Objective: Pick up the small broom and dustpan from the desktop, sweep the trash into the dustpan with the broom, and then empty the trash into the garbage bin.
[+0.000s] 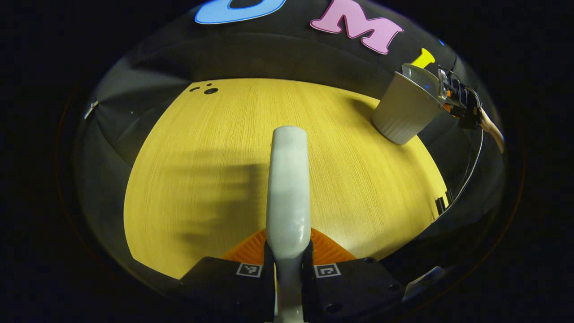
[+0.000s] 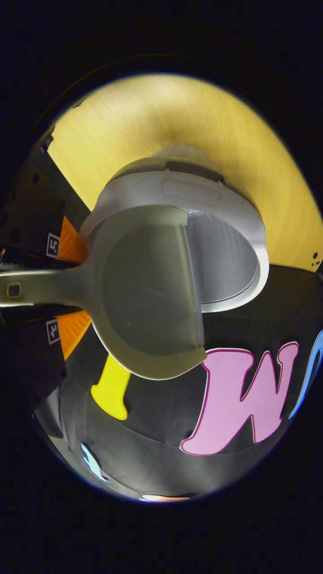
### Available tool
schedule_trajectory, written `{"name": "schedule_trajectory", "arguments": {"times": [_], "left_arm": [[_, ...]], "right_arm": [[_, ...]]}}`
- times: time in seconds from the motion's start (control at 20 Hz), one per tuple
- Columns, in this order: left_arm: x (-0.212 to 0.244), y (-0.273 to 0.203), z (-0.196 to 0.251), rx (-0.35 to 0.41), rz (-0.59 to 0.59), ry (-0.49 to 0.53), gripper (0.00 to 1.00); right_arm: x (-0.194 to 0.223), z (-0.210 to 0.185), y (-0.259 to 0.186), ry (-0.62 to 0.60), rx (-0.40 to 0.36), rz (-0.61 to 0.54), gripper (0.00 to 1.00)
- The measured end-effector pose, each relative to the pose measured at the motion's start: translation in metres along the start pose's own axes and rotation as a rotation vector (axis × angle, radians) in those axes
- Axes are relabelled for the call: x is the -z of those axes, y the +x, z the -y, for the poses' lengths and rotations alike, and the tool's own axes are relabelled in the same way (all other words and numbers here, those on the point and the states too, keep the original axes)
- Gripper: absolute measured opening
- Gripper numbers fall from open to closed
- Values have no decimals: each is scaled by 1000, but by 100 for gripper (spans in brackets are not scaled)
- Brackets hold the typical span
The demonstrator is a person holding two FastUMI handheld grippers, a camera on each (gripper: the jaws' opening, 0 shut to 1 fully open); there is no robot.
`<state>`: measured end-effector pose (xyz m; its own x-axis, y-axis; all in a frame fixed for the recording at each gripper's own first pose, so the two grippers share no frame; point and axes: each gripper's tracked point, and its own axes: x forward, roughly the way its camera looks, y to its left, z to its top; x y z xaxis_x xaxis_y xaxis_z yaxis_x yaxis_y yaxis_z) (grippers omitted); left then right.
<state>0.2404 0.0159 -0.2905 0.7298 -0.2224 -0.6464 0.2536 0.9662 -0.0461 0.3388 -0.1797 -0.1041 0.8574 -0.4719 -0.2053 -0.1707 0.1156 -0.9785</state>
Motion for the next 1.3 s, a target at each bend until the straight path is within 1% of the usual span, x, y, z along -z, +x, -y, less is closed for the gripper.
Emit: {"name": "schedule_trajectory", "arguments": {"times": [0.15, 0.3, 0.45, 0.55, 0.6, 0.8, 0.85, 1.0, 1.05, 1.1, 1.2, 1.3], "left_arm": [[-1, -5, -3, -11, 11, -7, 28], [-3, -10, -7, -27, 27, -15, 28], [-5, -17, -11, -38, 49, -42, 28], [-4, -22, -14, -48, 64, -55, 28], [-6, -28, -18, -72, 87, -55, 28], [-18, -55, -28, -125, 171, -35, 28], [-20, -62, -29, -128, 185, -44, 28], [-24, -77, -31, -135, 221, -69, 28], [-20, -79, -36, -154, 226, -64, 27], [-16, -80, -38, -160, 224, -62, 28], [-7, -83, -35, -158, 216, -56, 29], [4, -83, -36, -166, 200, -49, 27]], "right_arm": [[3, -6, -5, 189, -68, -30, 34], [-4, -9, -8, 347, -113, -41, 34], [1, -14, 0, 512, -158, -58, 34], [4, -17, 0, 635, -196, -58, 36], [5, -18, 0, 699, -220, -62, 34], [3, -23, -1, 1007, -312, -73, 34], [2, -23, -1, 1058, -325, -72, 34], [-9, -6, -8, 1192, -324, -28, 34], [-16, 0, -11, 1235, -333, -2, 37], [-21, 7, -16, 1272, -344, 27, 34], [-35, 21, -29, 1317, -368, 86, 34], [-59, 32, -60, 1335, -392, 146, 34]]}}
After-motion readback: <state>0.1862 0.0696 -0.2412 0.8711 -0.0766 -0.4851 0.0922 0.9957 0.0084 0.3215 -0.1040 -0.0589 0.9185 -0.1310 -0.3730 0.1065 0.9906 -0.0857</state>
